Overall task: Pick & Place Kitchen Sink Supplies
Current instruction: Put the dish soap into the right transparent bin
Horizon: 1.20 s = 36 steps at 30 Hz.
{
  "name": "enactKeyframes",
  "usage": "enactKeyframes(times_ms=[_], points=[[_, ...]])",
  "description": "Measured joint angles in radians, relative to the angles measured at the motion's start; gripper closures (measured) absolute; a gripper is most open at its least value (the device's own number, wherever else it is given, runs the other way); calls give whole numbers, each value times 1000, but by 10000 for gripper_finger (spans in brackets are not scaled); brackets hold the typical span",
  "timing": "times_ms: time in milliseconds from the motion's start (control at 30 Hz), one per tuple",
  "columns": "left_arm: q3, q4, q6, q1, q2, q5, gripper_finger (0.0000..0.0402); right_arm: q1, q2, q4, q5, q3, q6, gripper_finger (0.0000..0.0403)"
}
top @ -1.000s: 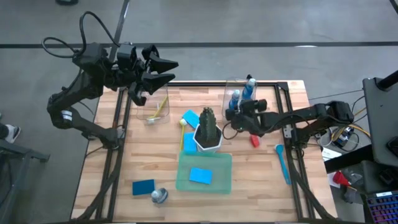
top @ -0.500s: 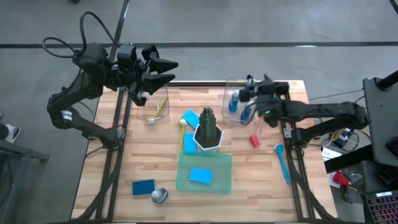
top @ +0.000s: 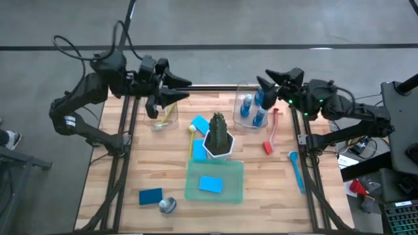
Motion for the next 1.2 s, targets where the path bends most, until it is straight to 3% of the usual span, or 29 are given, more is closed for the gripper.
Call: enactKeyframes(times_ms=[167,333,533,767,933,1200], points=[[0,-144,-101,-5,-2,99,207,0,13,2,-242,83,-7,179],[0,-320,-255,-35,-2,233,207,0,14,3,-364,127,-28,179],[-11,-578,-465,-169,6,234,207,0,7,-23,-448,125,-35,175],[-13,-802,-709,-399,74,73,207,12,8,-66,-474,119,-36,179],[-13,-815,-865,-538,163,27,204,12,5,-71,-521,119,-48,179],[-13,-818,-983,-689,319,-44,189,12,-16,-77,-561,119,-52,179]])
